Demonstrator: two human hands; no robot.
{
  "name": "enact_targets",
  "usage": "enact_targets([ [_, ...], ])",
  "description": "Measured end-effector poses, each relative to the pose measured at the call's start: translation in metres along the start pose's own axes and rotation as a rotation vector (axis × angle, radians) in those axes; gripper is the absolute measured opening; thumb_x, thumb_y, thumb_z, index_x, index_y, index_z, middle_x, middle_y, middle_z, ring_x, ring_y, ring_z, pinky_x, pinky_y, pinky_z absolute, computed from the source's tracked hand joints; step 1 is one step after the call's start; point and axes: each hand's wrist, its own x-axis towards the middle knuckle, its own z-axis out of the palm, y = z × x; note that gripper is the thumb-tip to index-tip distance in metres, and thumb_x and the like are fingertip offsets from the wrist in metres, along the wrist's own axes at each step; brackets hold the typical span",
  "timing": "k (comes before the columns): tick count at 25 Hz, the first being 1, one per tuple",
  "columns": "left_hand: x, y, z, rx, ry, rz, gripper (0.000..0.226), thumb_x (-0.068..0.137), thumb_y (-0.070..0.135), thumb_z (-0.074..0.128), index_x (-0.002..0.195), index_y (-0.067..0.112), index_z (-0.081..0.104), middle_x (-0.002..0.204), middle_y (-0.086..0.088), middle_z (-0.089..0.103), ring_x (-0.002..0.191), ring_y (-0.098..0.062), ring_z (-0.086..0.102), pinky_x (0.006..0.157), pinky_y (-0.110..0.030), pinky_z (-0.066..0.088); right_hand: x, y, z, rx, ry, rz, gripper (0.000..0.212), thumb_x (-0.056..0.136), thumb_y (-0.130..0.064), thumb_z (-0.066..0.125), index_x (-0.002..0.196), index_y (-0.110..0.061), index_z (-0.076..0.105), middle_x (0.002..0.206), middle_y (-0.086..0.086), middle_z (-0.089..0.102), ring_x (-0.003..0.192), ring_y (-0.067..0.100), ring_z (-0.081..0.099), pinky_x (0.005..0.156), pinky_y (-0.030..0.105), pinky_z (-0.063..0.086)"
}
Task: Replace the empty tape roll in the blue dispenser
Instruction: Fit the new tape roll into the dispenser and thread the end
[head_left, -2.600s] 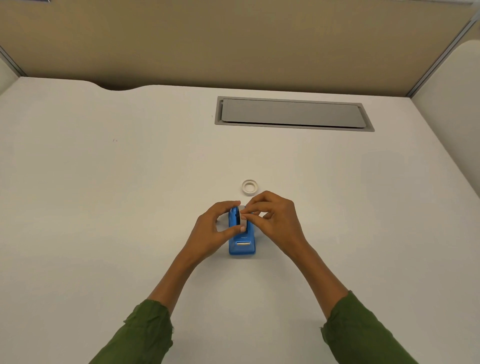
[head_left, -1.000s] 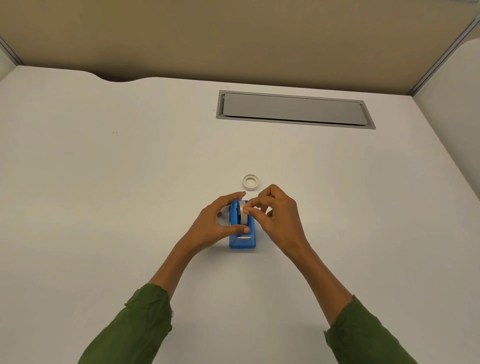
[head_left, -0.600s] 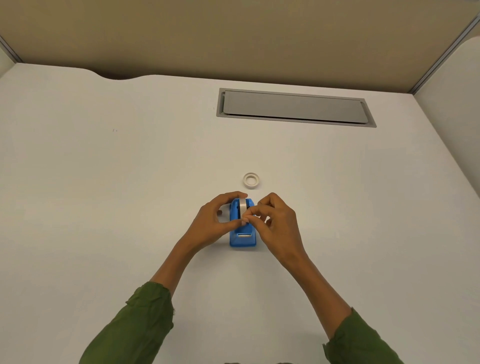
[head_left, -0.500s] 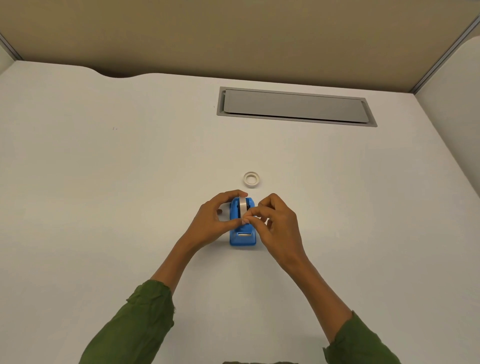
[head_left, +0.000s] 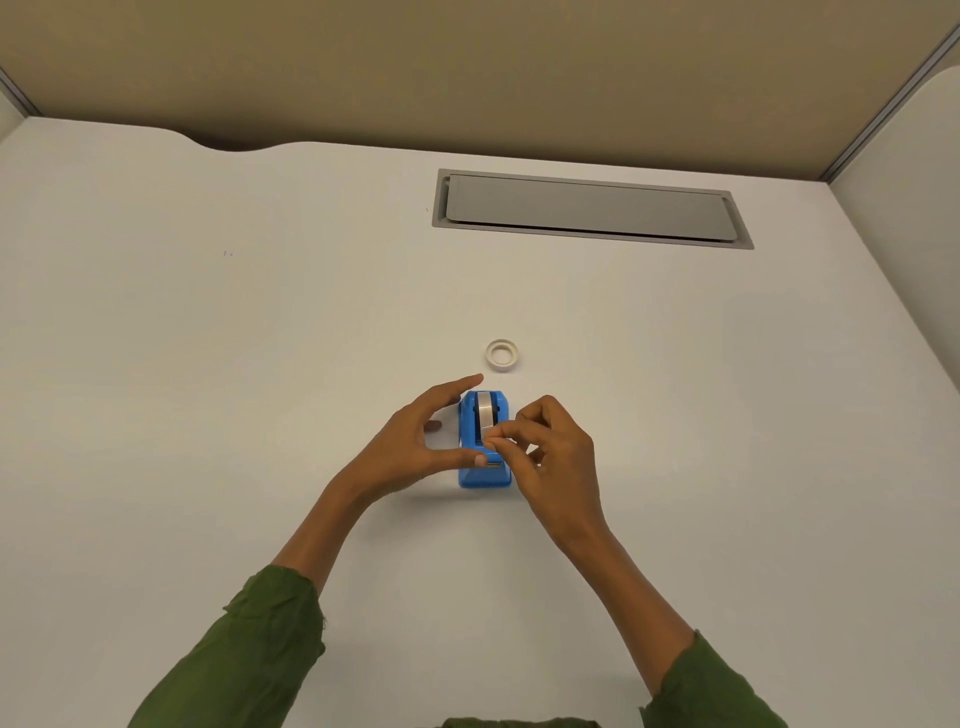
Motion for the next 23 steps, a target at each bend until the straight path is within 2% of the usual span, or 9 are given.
enact_targets([
  [5,-0.010,-0.004,-0.001,0.168,-0.049,0.020,0.102,0.058,0.034,0.085,0.137,0.045,0.020,0.146,0.018,0.029,0.127,-0.002,0.033,0.099,-0.021,0.033,-0.006,0.004,0.005,-0.004,0.010,-0.015,0.009,0.079,-0.015,0.072,0.089,-0.015,0.073,0.080,-0.007,0.049,0.075,0.005,0.051,0.057,0.022,0.049],
  [8,-0.009,-0.006,0.007,0.209,-0.038,0.081,0.101,0.061,0.036,0.083,0.137,0.045,0.017,0.152,0.016,0.023,0.135,-0.007,0.029,0.109,-0.033,0.033,-0.013,0.009,0.009,-0.027,0.023,-0.066,0.011,0.079,-0.016,0.073,0.089,-0.014,0.072,0.081,-0.008,0.049,0.072,-0.001,0.049,0.057,0.017,0.046],
  [11,-0.003,-0.007,0.012,0.229,-0.037,0.101,0.095,0.064,0.036,0.081,0.138,0.041,0.021,0.153,0.010,0.025,0.136,-0.012,0.030,0.110,-0.043,0.034,-0.017,0.012,0.010,-0.066,0.057,-0.119,0.013,0.078,-0.018,0.072,0.089,-0.011,0.072,0.079,-0.003,0.053,0.071,0.003,0.047,0.058,0.014,0.044],
  [14,-0.001,-0.008,0.013,0.226,-0.013,0.105,0.092,0.065,0.037,0.080,0.138,0.038,0.025,0.150,0.011,0.030,0.131,-0.006,0.033,0.108,-0.037,0.035,-0.019,0.016,0.011,-0.129,0.106,-0.175,0.018,0.078,-0.021,0.068,0.089,-0.007,0.072,0.078,0.009,0.060,0.070,0.010,0.051,0.058,0.017,0.047],
  [18,-0.001,-0.008,0.012,0.229,-0.001,0.116,0.091,0.064,0.037,0.081,0.138,0.036,0.028,0.145,0.016,0.033,0.124,0.001,0.033,0.104,-0.030,0.035,-0.022,0.020,0.013,-0.178,0.151,-0.231,0.020,0.077,-0.020,0.068,0.088,-0.004,0.072,0.076,0.012,0.061,0.073,0.013,0.050,0.057,0.022,0.050],
  [20,-0.002,-0.008,0.012,0.219,0.012,0.133,0.090,0.063,0.037,0.081,0.137,0.035,0.030,0.141,0.019,0.034,0.124,0.000,0.035,0.102,-0.027,0.036,-0.023,0.019,0.013,-0.196,0.152,-0.268,0.018,0.077,-0.018,0.069,0.087,-0.004,0.072,0.075,0.012,0.061,0.073,0.012,0.050,0.056,0.023,0.050],
  [23,-0.002,-0.010,0.013,0.203,0.042,0.146,0.090,0.062,0.035,0.082,0.138,0.030,0.033,0.144,0.011,0.038,0.126,-0.006,0.039,0.099,-0.025,0.036,-0.024,0.019,0.013,-0.217,0.152,-0.302,0.013,0.080,-0.016,0.069,0.086,-0.005,0.071,0.076,0.010,0.060,0.072,0.014,0.050,0.052,0.028,0.049],
])
